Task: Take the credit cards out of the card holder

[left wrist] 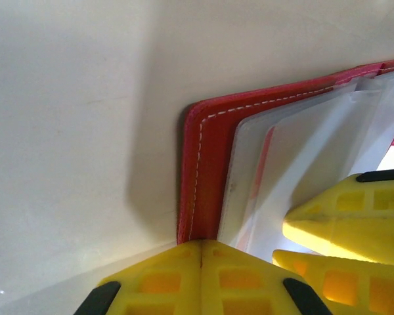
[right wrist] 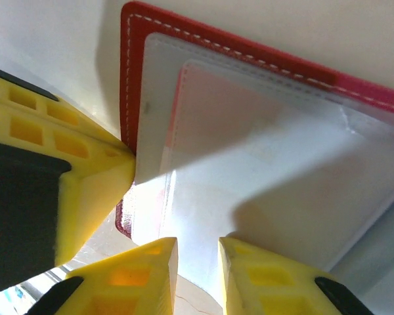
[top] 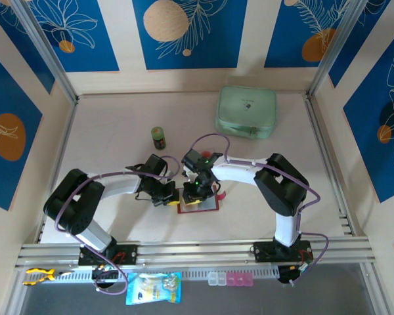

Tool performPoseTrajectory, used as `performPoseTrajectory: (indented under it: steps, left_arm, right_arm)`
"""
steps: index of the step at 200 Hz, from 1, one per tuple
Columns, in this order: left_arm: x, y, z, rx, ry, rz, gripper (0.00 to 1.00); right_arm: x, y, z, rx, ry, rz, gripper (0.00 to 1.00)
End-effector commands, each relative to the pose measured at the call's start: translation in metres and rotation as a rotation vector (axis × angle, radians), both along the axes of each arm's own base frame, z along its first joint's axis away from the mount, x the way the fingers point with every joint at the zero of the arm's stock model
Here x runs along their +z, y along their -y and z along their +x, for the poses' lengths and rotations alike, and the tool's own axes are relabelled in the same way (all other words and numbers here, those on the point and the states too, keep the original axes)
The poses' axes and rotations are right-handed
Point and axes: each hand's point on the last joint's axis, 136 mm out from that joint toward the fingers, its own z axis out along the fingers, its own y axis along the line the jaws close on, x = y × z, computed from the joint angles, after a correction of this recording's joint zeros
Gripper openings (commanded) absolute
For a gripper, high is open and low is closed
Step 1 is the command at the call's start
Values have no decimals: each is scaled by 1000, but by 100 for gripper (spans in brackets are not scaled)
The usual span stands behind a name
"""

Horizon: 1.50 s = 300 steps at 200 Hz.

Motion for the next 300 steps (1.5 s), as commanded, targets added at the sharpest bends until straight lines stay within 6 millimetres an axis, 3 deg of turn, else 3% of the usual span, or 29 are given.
performPoseTrajectory:
  steps: [1,55,100,132,183,252,300]
  left_arm:
    - [-13,-11,-13,-12,-48,73,6]
    - [0,-6,-3,-3,-9,52,6]
    - [30,14,10,16,42,-64,9]
    - [40,26,14,20,40,-113,14]
    - [33,40,16,40,23,-149,22]
    - [12,39,11,50,-24,-119,26]
    - [8,39,9,43,-32,-111,29]
  right_arm:
    - [4,12,-3,-23,-20,5,24]
    - [7,12,0,-63,-67,148,24]
    - [9,13,1,-90,-102,273,22]
    - [11,16,4,-106,-128,367,21]
    - [5,18,1,-101,-158,418,16]
    - [5,19,1,-100,-159,432,15]
    - [5,20,1,-106,-155,431,15]
